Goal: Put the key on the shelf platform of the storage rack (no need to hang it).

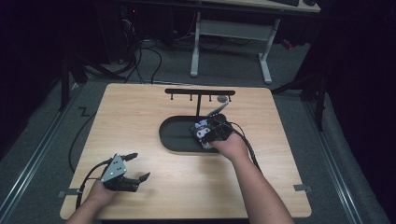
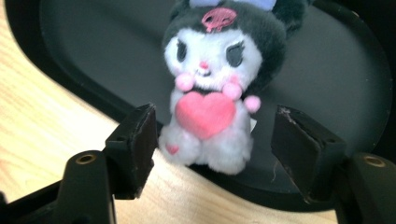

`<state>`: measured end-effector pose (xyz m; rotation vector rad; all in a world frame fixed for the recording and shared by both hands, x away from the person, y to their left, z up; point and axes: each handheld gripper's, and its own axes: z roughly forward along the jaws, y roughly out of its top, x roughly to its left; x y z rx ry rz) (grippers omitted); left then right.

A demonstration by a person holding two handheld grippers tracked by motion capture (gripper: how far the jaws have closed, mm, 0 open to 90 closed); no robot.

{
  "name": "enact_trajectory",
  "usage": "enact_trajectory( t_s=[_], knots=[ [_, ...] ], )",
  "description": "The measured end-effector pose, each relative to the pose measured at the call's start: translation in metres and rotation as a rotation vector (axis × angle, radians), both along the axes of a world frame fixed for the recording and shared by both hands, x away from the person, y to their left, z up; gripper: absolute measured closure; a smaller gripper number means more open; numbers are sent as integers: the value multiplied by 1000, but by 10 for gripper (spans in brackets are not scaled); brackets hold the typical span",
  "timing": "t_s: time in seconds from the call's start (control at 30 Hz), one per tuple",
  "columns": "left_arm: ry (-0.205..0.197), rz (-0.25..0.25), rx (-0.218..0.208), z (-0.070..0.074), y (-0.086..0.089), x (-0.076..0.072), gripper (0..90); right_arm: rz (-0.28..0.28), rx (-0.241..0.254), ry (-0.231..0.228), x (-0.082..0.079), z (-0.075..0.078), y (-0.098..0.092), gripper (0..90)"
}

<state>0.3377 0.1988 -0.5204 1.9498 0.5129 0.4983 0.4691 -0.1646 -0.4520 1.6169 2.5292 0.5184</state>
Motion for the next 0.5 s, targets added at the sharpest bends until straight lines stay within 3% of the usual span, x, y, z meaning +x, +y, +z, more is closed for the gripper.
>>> enact_trajectory(
  t_s=[0.3,0.5],
  knots=[
    [1,4,14,0,-2,0,154,17,14,-43,-13,6,-8,340],
    [-1,2,19,0,-3,0,154,-5,35,-75,-24,3,-19,326]
  ],
)
